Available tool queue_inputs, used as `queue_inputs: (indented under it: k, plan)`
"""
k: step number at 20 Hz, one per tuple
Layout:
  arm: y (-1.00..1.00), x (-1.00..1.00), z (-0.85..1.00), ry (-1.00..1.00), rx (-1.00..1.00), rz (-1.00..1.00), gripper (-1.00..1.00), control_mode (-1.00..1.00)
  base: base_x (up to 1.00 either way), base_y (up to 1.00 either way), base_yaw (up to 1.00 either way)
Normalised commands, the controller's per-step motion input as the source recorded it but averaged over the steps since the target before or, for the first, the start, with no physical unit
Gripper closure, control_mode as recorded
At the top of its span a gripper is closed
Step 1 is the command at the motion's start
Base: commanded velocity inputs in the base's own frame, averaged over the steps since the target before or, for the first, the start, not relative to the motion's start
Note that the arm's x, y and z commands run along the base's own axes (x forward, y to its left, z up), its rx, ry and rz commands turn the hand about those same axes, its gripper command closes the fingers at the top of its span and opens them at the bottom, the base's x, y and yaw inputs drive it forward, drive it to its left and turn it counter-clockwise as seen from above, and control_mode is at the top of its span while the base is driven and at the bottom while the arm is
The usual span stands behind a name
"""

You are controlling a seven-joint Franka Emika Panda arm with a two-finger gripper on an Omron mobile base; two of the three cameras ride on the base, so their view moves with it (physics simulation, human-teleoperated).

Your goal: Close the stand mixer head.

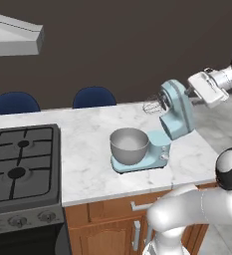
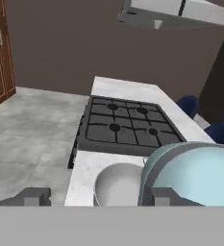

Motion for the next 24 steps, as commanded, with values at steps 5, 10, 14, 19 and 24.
queue_inputs:
  k: [5, 10, 14, 19, 24]
  plan:
    - [1.0, 0.52, -0.78, -0.08, -0.1, 0.43, -1.0, -1.0, 0.0, 0.0, 0.0]
    - [1.0, 0.38, -0.73, -0.2, -0.15, 0.33, -1.0, -1.0, 0.0, 0.0, 0.0]
    - [0.88, -0.38, -0.15, -0.34, -0.11, 0.04, -1.0, -1.0, 0.0, 0.0, 0.0]
    - [0.14, -0.72, 0.0, -0.25, -0.1, 0.0, -1.0, -1.0, 0.0, 0.0, 0.0]
    - [0.0, -0.15, 0.0, -0.08, -0.03, 0.02, -1.0, -1.0, 0.0, 0.0, 0.0]
